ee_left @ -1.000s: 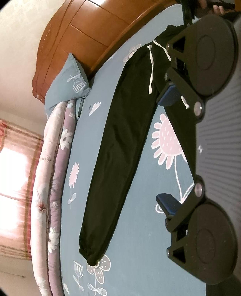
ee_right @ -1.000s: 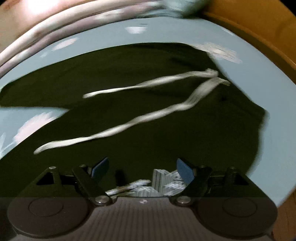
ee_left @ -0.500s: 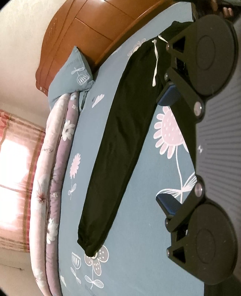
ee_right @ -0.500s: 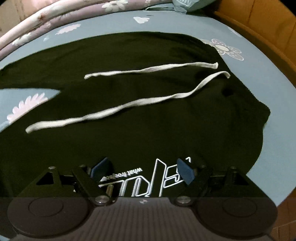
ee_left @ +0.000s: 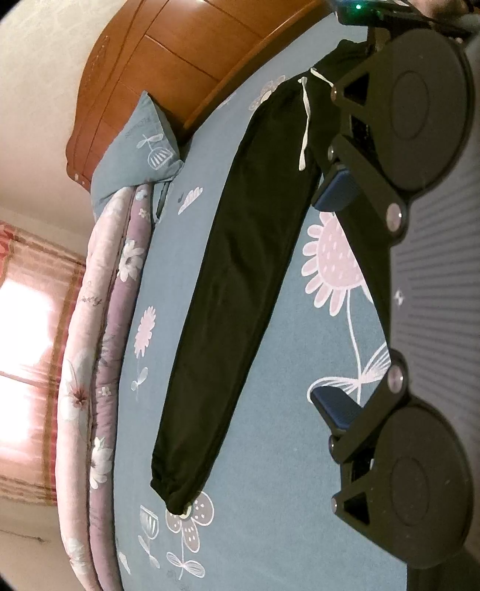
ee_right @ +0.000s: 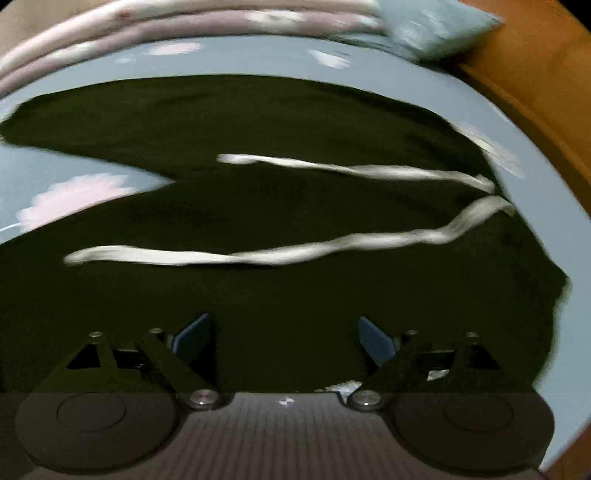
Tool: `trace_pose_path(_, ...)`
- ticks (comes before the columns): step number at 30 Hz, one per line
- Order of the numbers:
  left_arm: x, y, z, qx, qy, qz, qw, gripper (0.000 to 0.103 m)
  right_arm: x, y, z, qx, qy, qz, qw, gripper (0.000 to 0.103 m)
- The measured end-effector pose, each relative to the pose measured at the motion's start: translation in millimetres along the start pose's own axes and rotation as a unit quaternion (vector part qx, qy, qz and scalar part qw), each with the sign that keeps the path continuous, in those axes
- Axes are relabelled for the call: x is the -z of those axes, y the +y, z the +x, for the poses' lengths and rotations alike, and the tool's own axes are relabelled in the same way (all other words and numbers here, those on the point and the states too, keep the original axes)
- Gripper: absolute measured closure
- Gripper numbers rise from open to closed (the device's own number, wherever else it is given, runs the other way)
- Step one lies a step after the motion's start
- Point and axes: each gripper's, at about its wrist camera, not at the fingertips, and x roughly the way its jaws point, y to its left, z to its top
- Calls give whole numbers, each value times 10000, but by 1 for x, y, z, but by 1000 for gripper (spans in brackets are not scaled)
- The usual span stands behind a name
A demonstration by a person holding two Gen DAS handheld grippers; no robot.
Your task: Fold clothes
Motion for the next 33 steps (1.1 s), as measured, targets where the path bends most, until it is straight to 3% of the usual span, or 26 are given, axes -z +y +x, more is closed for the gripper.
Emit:
trace_pose_path(3, 0, -2, 0, 6, -8, 8, 10000, 3, 0, -5, -7, -89, -30, 81, 9999, 13)
trace_pose_path(10, 2, -7, 1, 20, 26, 114, 9999, 3, 5, 57, -25, -867, -148, -996, 9911, 13)
trace_pose_path(13, 1, -6, 2, 39, 30, 94, 9999, 3, 11, 69, -18, -744, -49, -1312, 9885, 12)
trace_pose_path(17, 0, -2, 0, 61, -7, 42, 10000, 3, 6, 39, -10, -387, 118, -719, 9966, 11)
trace_pose_path(20, 0, -2, -2, 63, -40, 17, 10000, 3, 4, 28, -12, -349, 158, -502, 9980, 11)
trace_pose_path(25, 0, -5, -2, 48, -34, 63, 10000, 3, 8, 50, -24, -900, 0, -733, 9932, 11)
trace_pose_path(28, 1, -8, -1, 62, 8, 135, 9999, 3, 17, 65, -15, -921, 183, -1018, 9904, 11)
trace_pose_path(33, 2, -14, 1, 127, 47, 196, 9997, 3, 22, 36, -7, -891, 232, -516, 9944, 8)
